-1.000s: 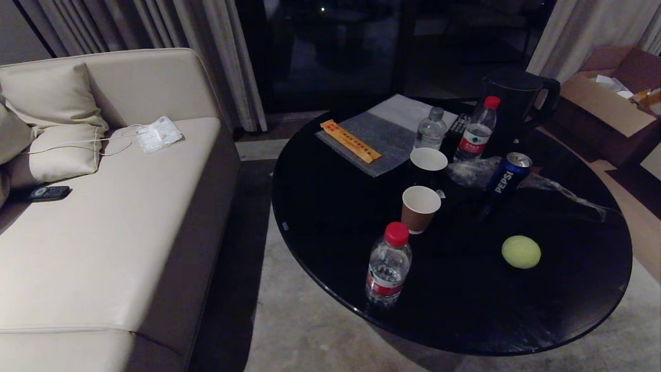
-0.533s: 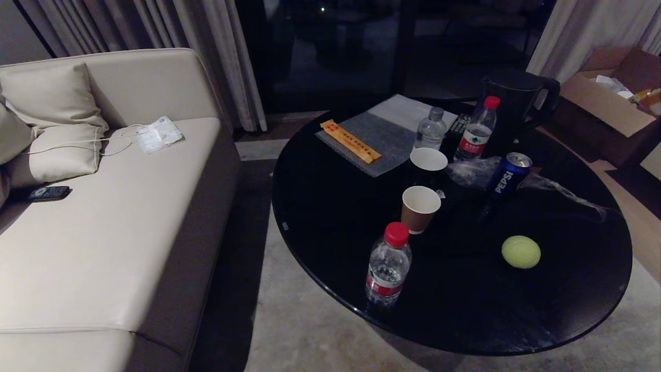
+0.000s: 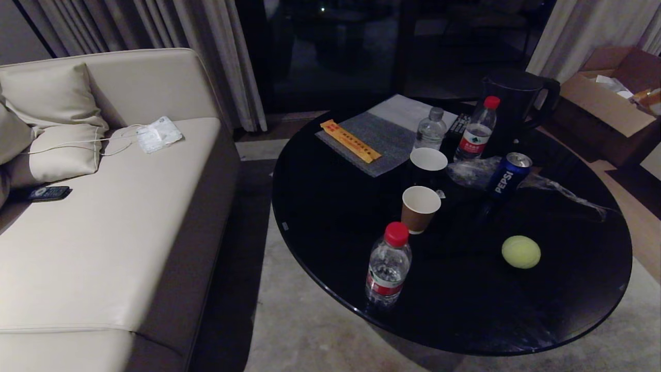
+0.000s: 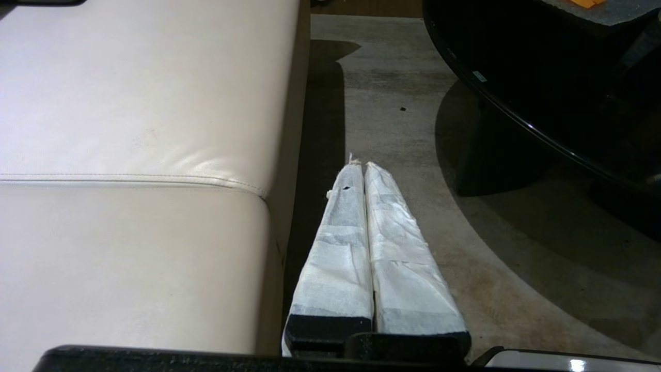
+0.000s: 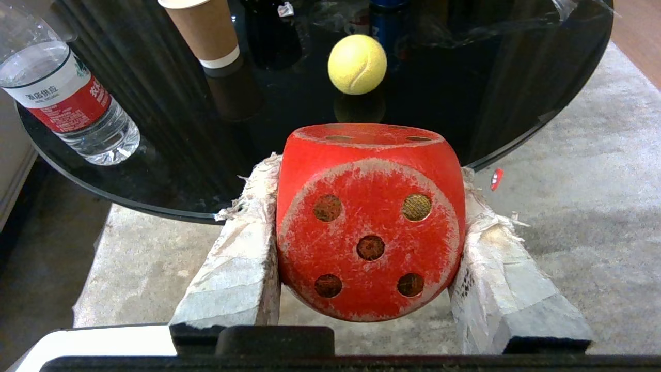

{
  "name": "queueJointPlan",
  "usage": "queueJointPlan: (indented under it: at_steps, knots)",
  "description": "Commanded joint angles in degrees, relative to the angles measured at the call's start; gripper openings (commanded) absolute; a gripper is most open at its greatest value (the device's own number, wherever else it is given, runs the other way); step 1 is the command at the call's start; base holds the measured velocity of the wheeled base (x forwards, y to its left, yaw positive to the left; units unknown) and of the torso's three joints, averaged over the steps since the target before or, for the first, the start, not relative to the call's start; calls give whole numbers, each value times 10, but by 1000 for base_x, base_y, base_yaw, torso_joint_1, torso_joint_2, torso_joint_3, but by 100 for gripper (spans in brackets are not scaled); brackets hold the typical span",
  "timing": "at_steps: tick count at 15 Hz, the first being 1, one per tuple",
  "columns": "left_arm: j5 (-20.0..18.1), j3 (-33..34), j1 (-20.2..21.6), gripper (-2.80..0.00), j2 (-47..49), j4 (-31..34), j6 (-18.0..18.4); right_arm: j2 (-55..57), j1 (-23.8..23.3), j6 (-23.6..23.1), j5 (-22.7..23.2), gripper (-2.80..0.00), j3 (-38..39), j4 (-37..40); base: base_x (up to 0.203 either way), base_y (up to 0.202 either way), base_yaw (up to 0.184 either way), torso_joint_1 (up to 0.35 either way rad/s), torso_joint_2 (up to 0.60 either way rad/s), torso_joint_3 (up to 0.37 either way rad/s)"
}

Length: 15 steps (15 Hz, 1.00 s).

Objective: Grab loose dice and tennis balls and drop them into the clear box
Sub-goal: Put the toys in the box

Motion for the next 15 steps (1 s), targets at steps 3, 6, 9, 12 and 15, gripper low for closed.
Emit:
queueJointPlan:
  at_steps: [3,6,9,12,15]
  knots:
    - [-2,1,0,-280,1,0,3,1,0,0,0,-280,0,0,0,0,0,0,0,0]
    - [-2,1,0,-280,1,0,2,2,0,0,0,-280,0,0,0,0,0,0,0,0]
    - [-3,1,0,-280,1,0,5,2,0,-1,0,-280,0,0,0,0,0,0,0,0]
    - [-4,1,0,-280,1,-1,24,2,0,-1,0,-280,0,0,0,0,0,0,0,0]
    - [-5,1,0,-280,1,-2,28,2,0,-1,0,-280,0,0,0,0,0,0,0,0]
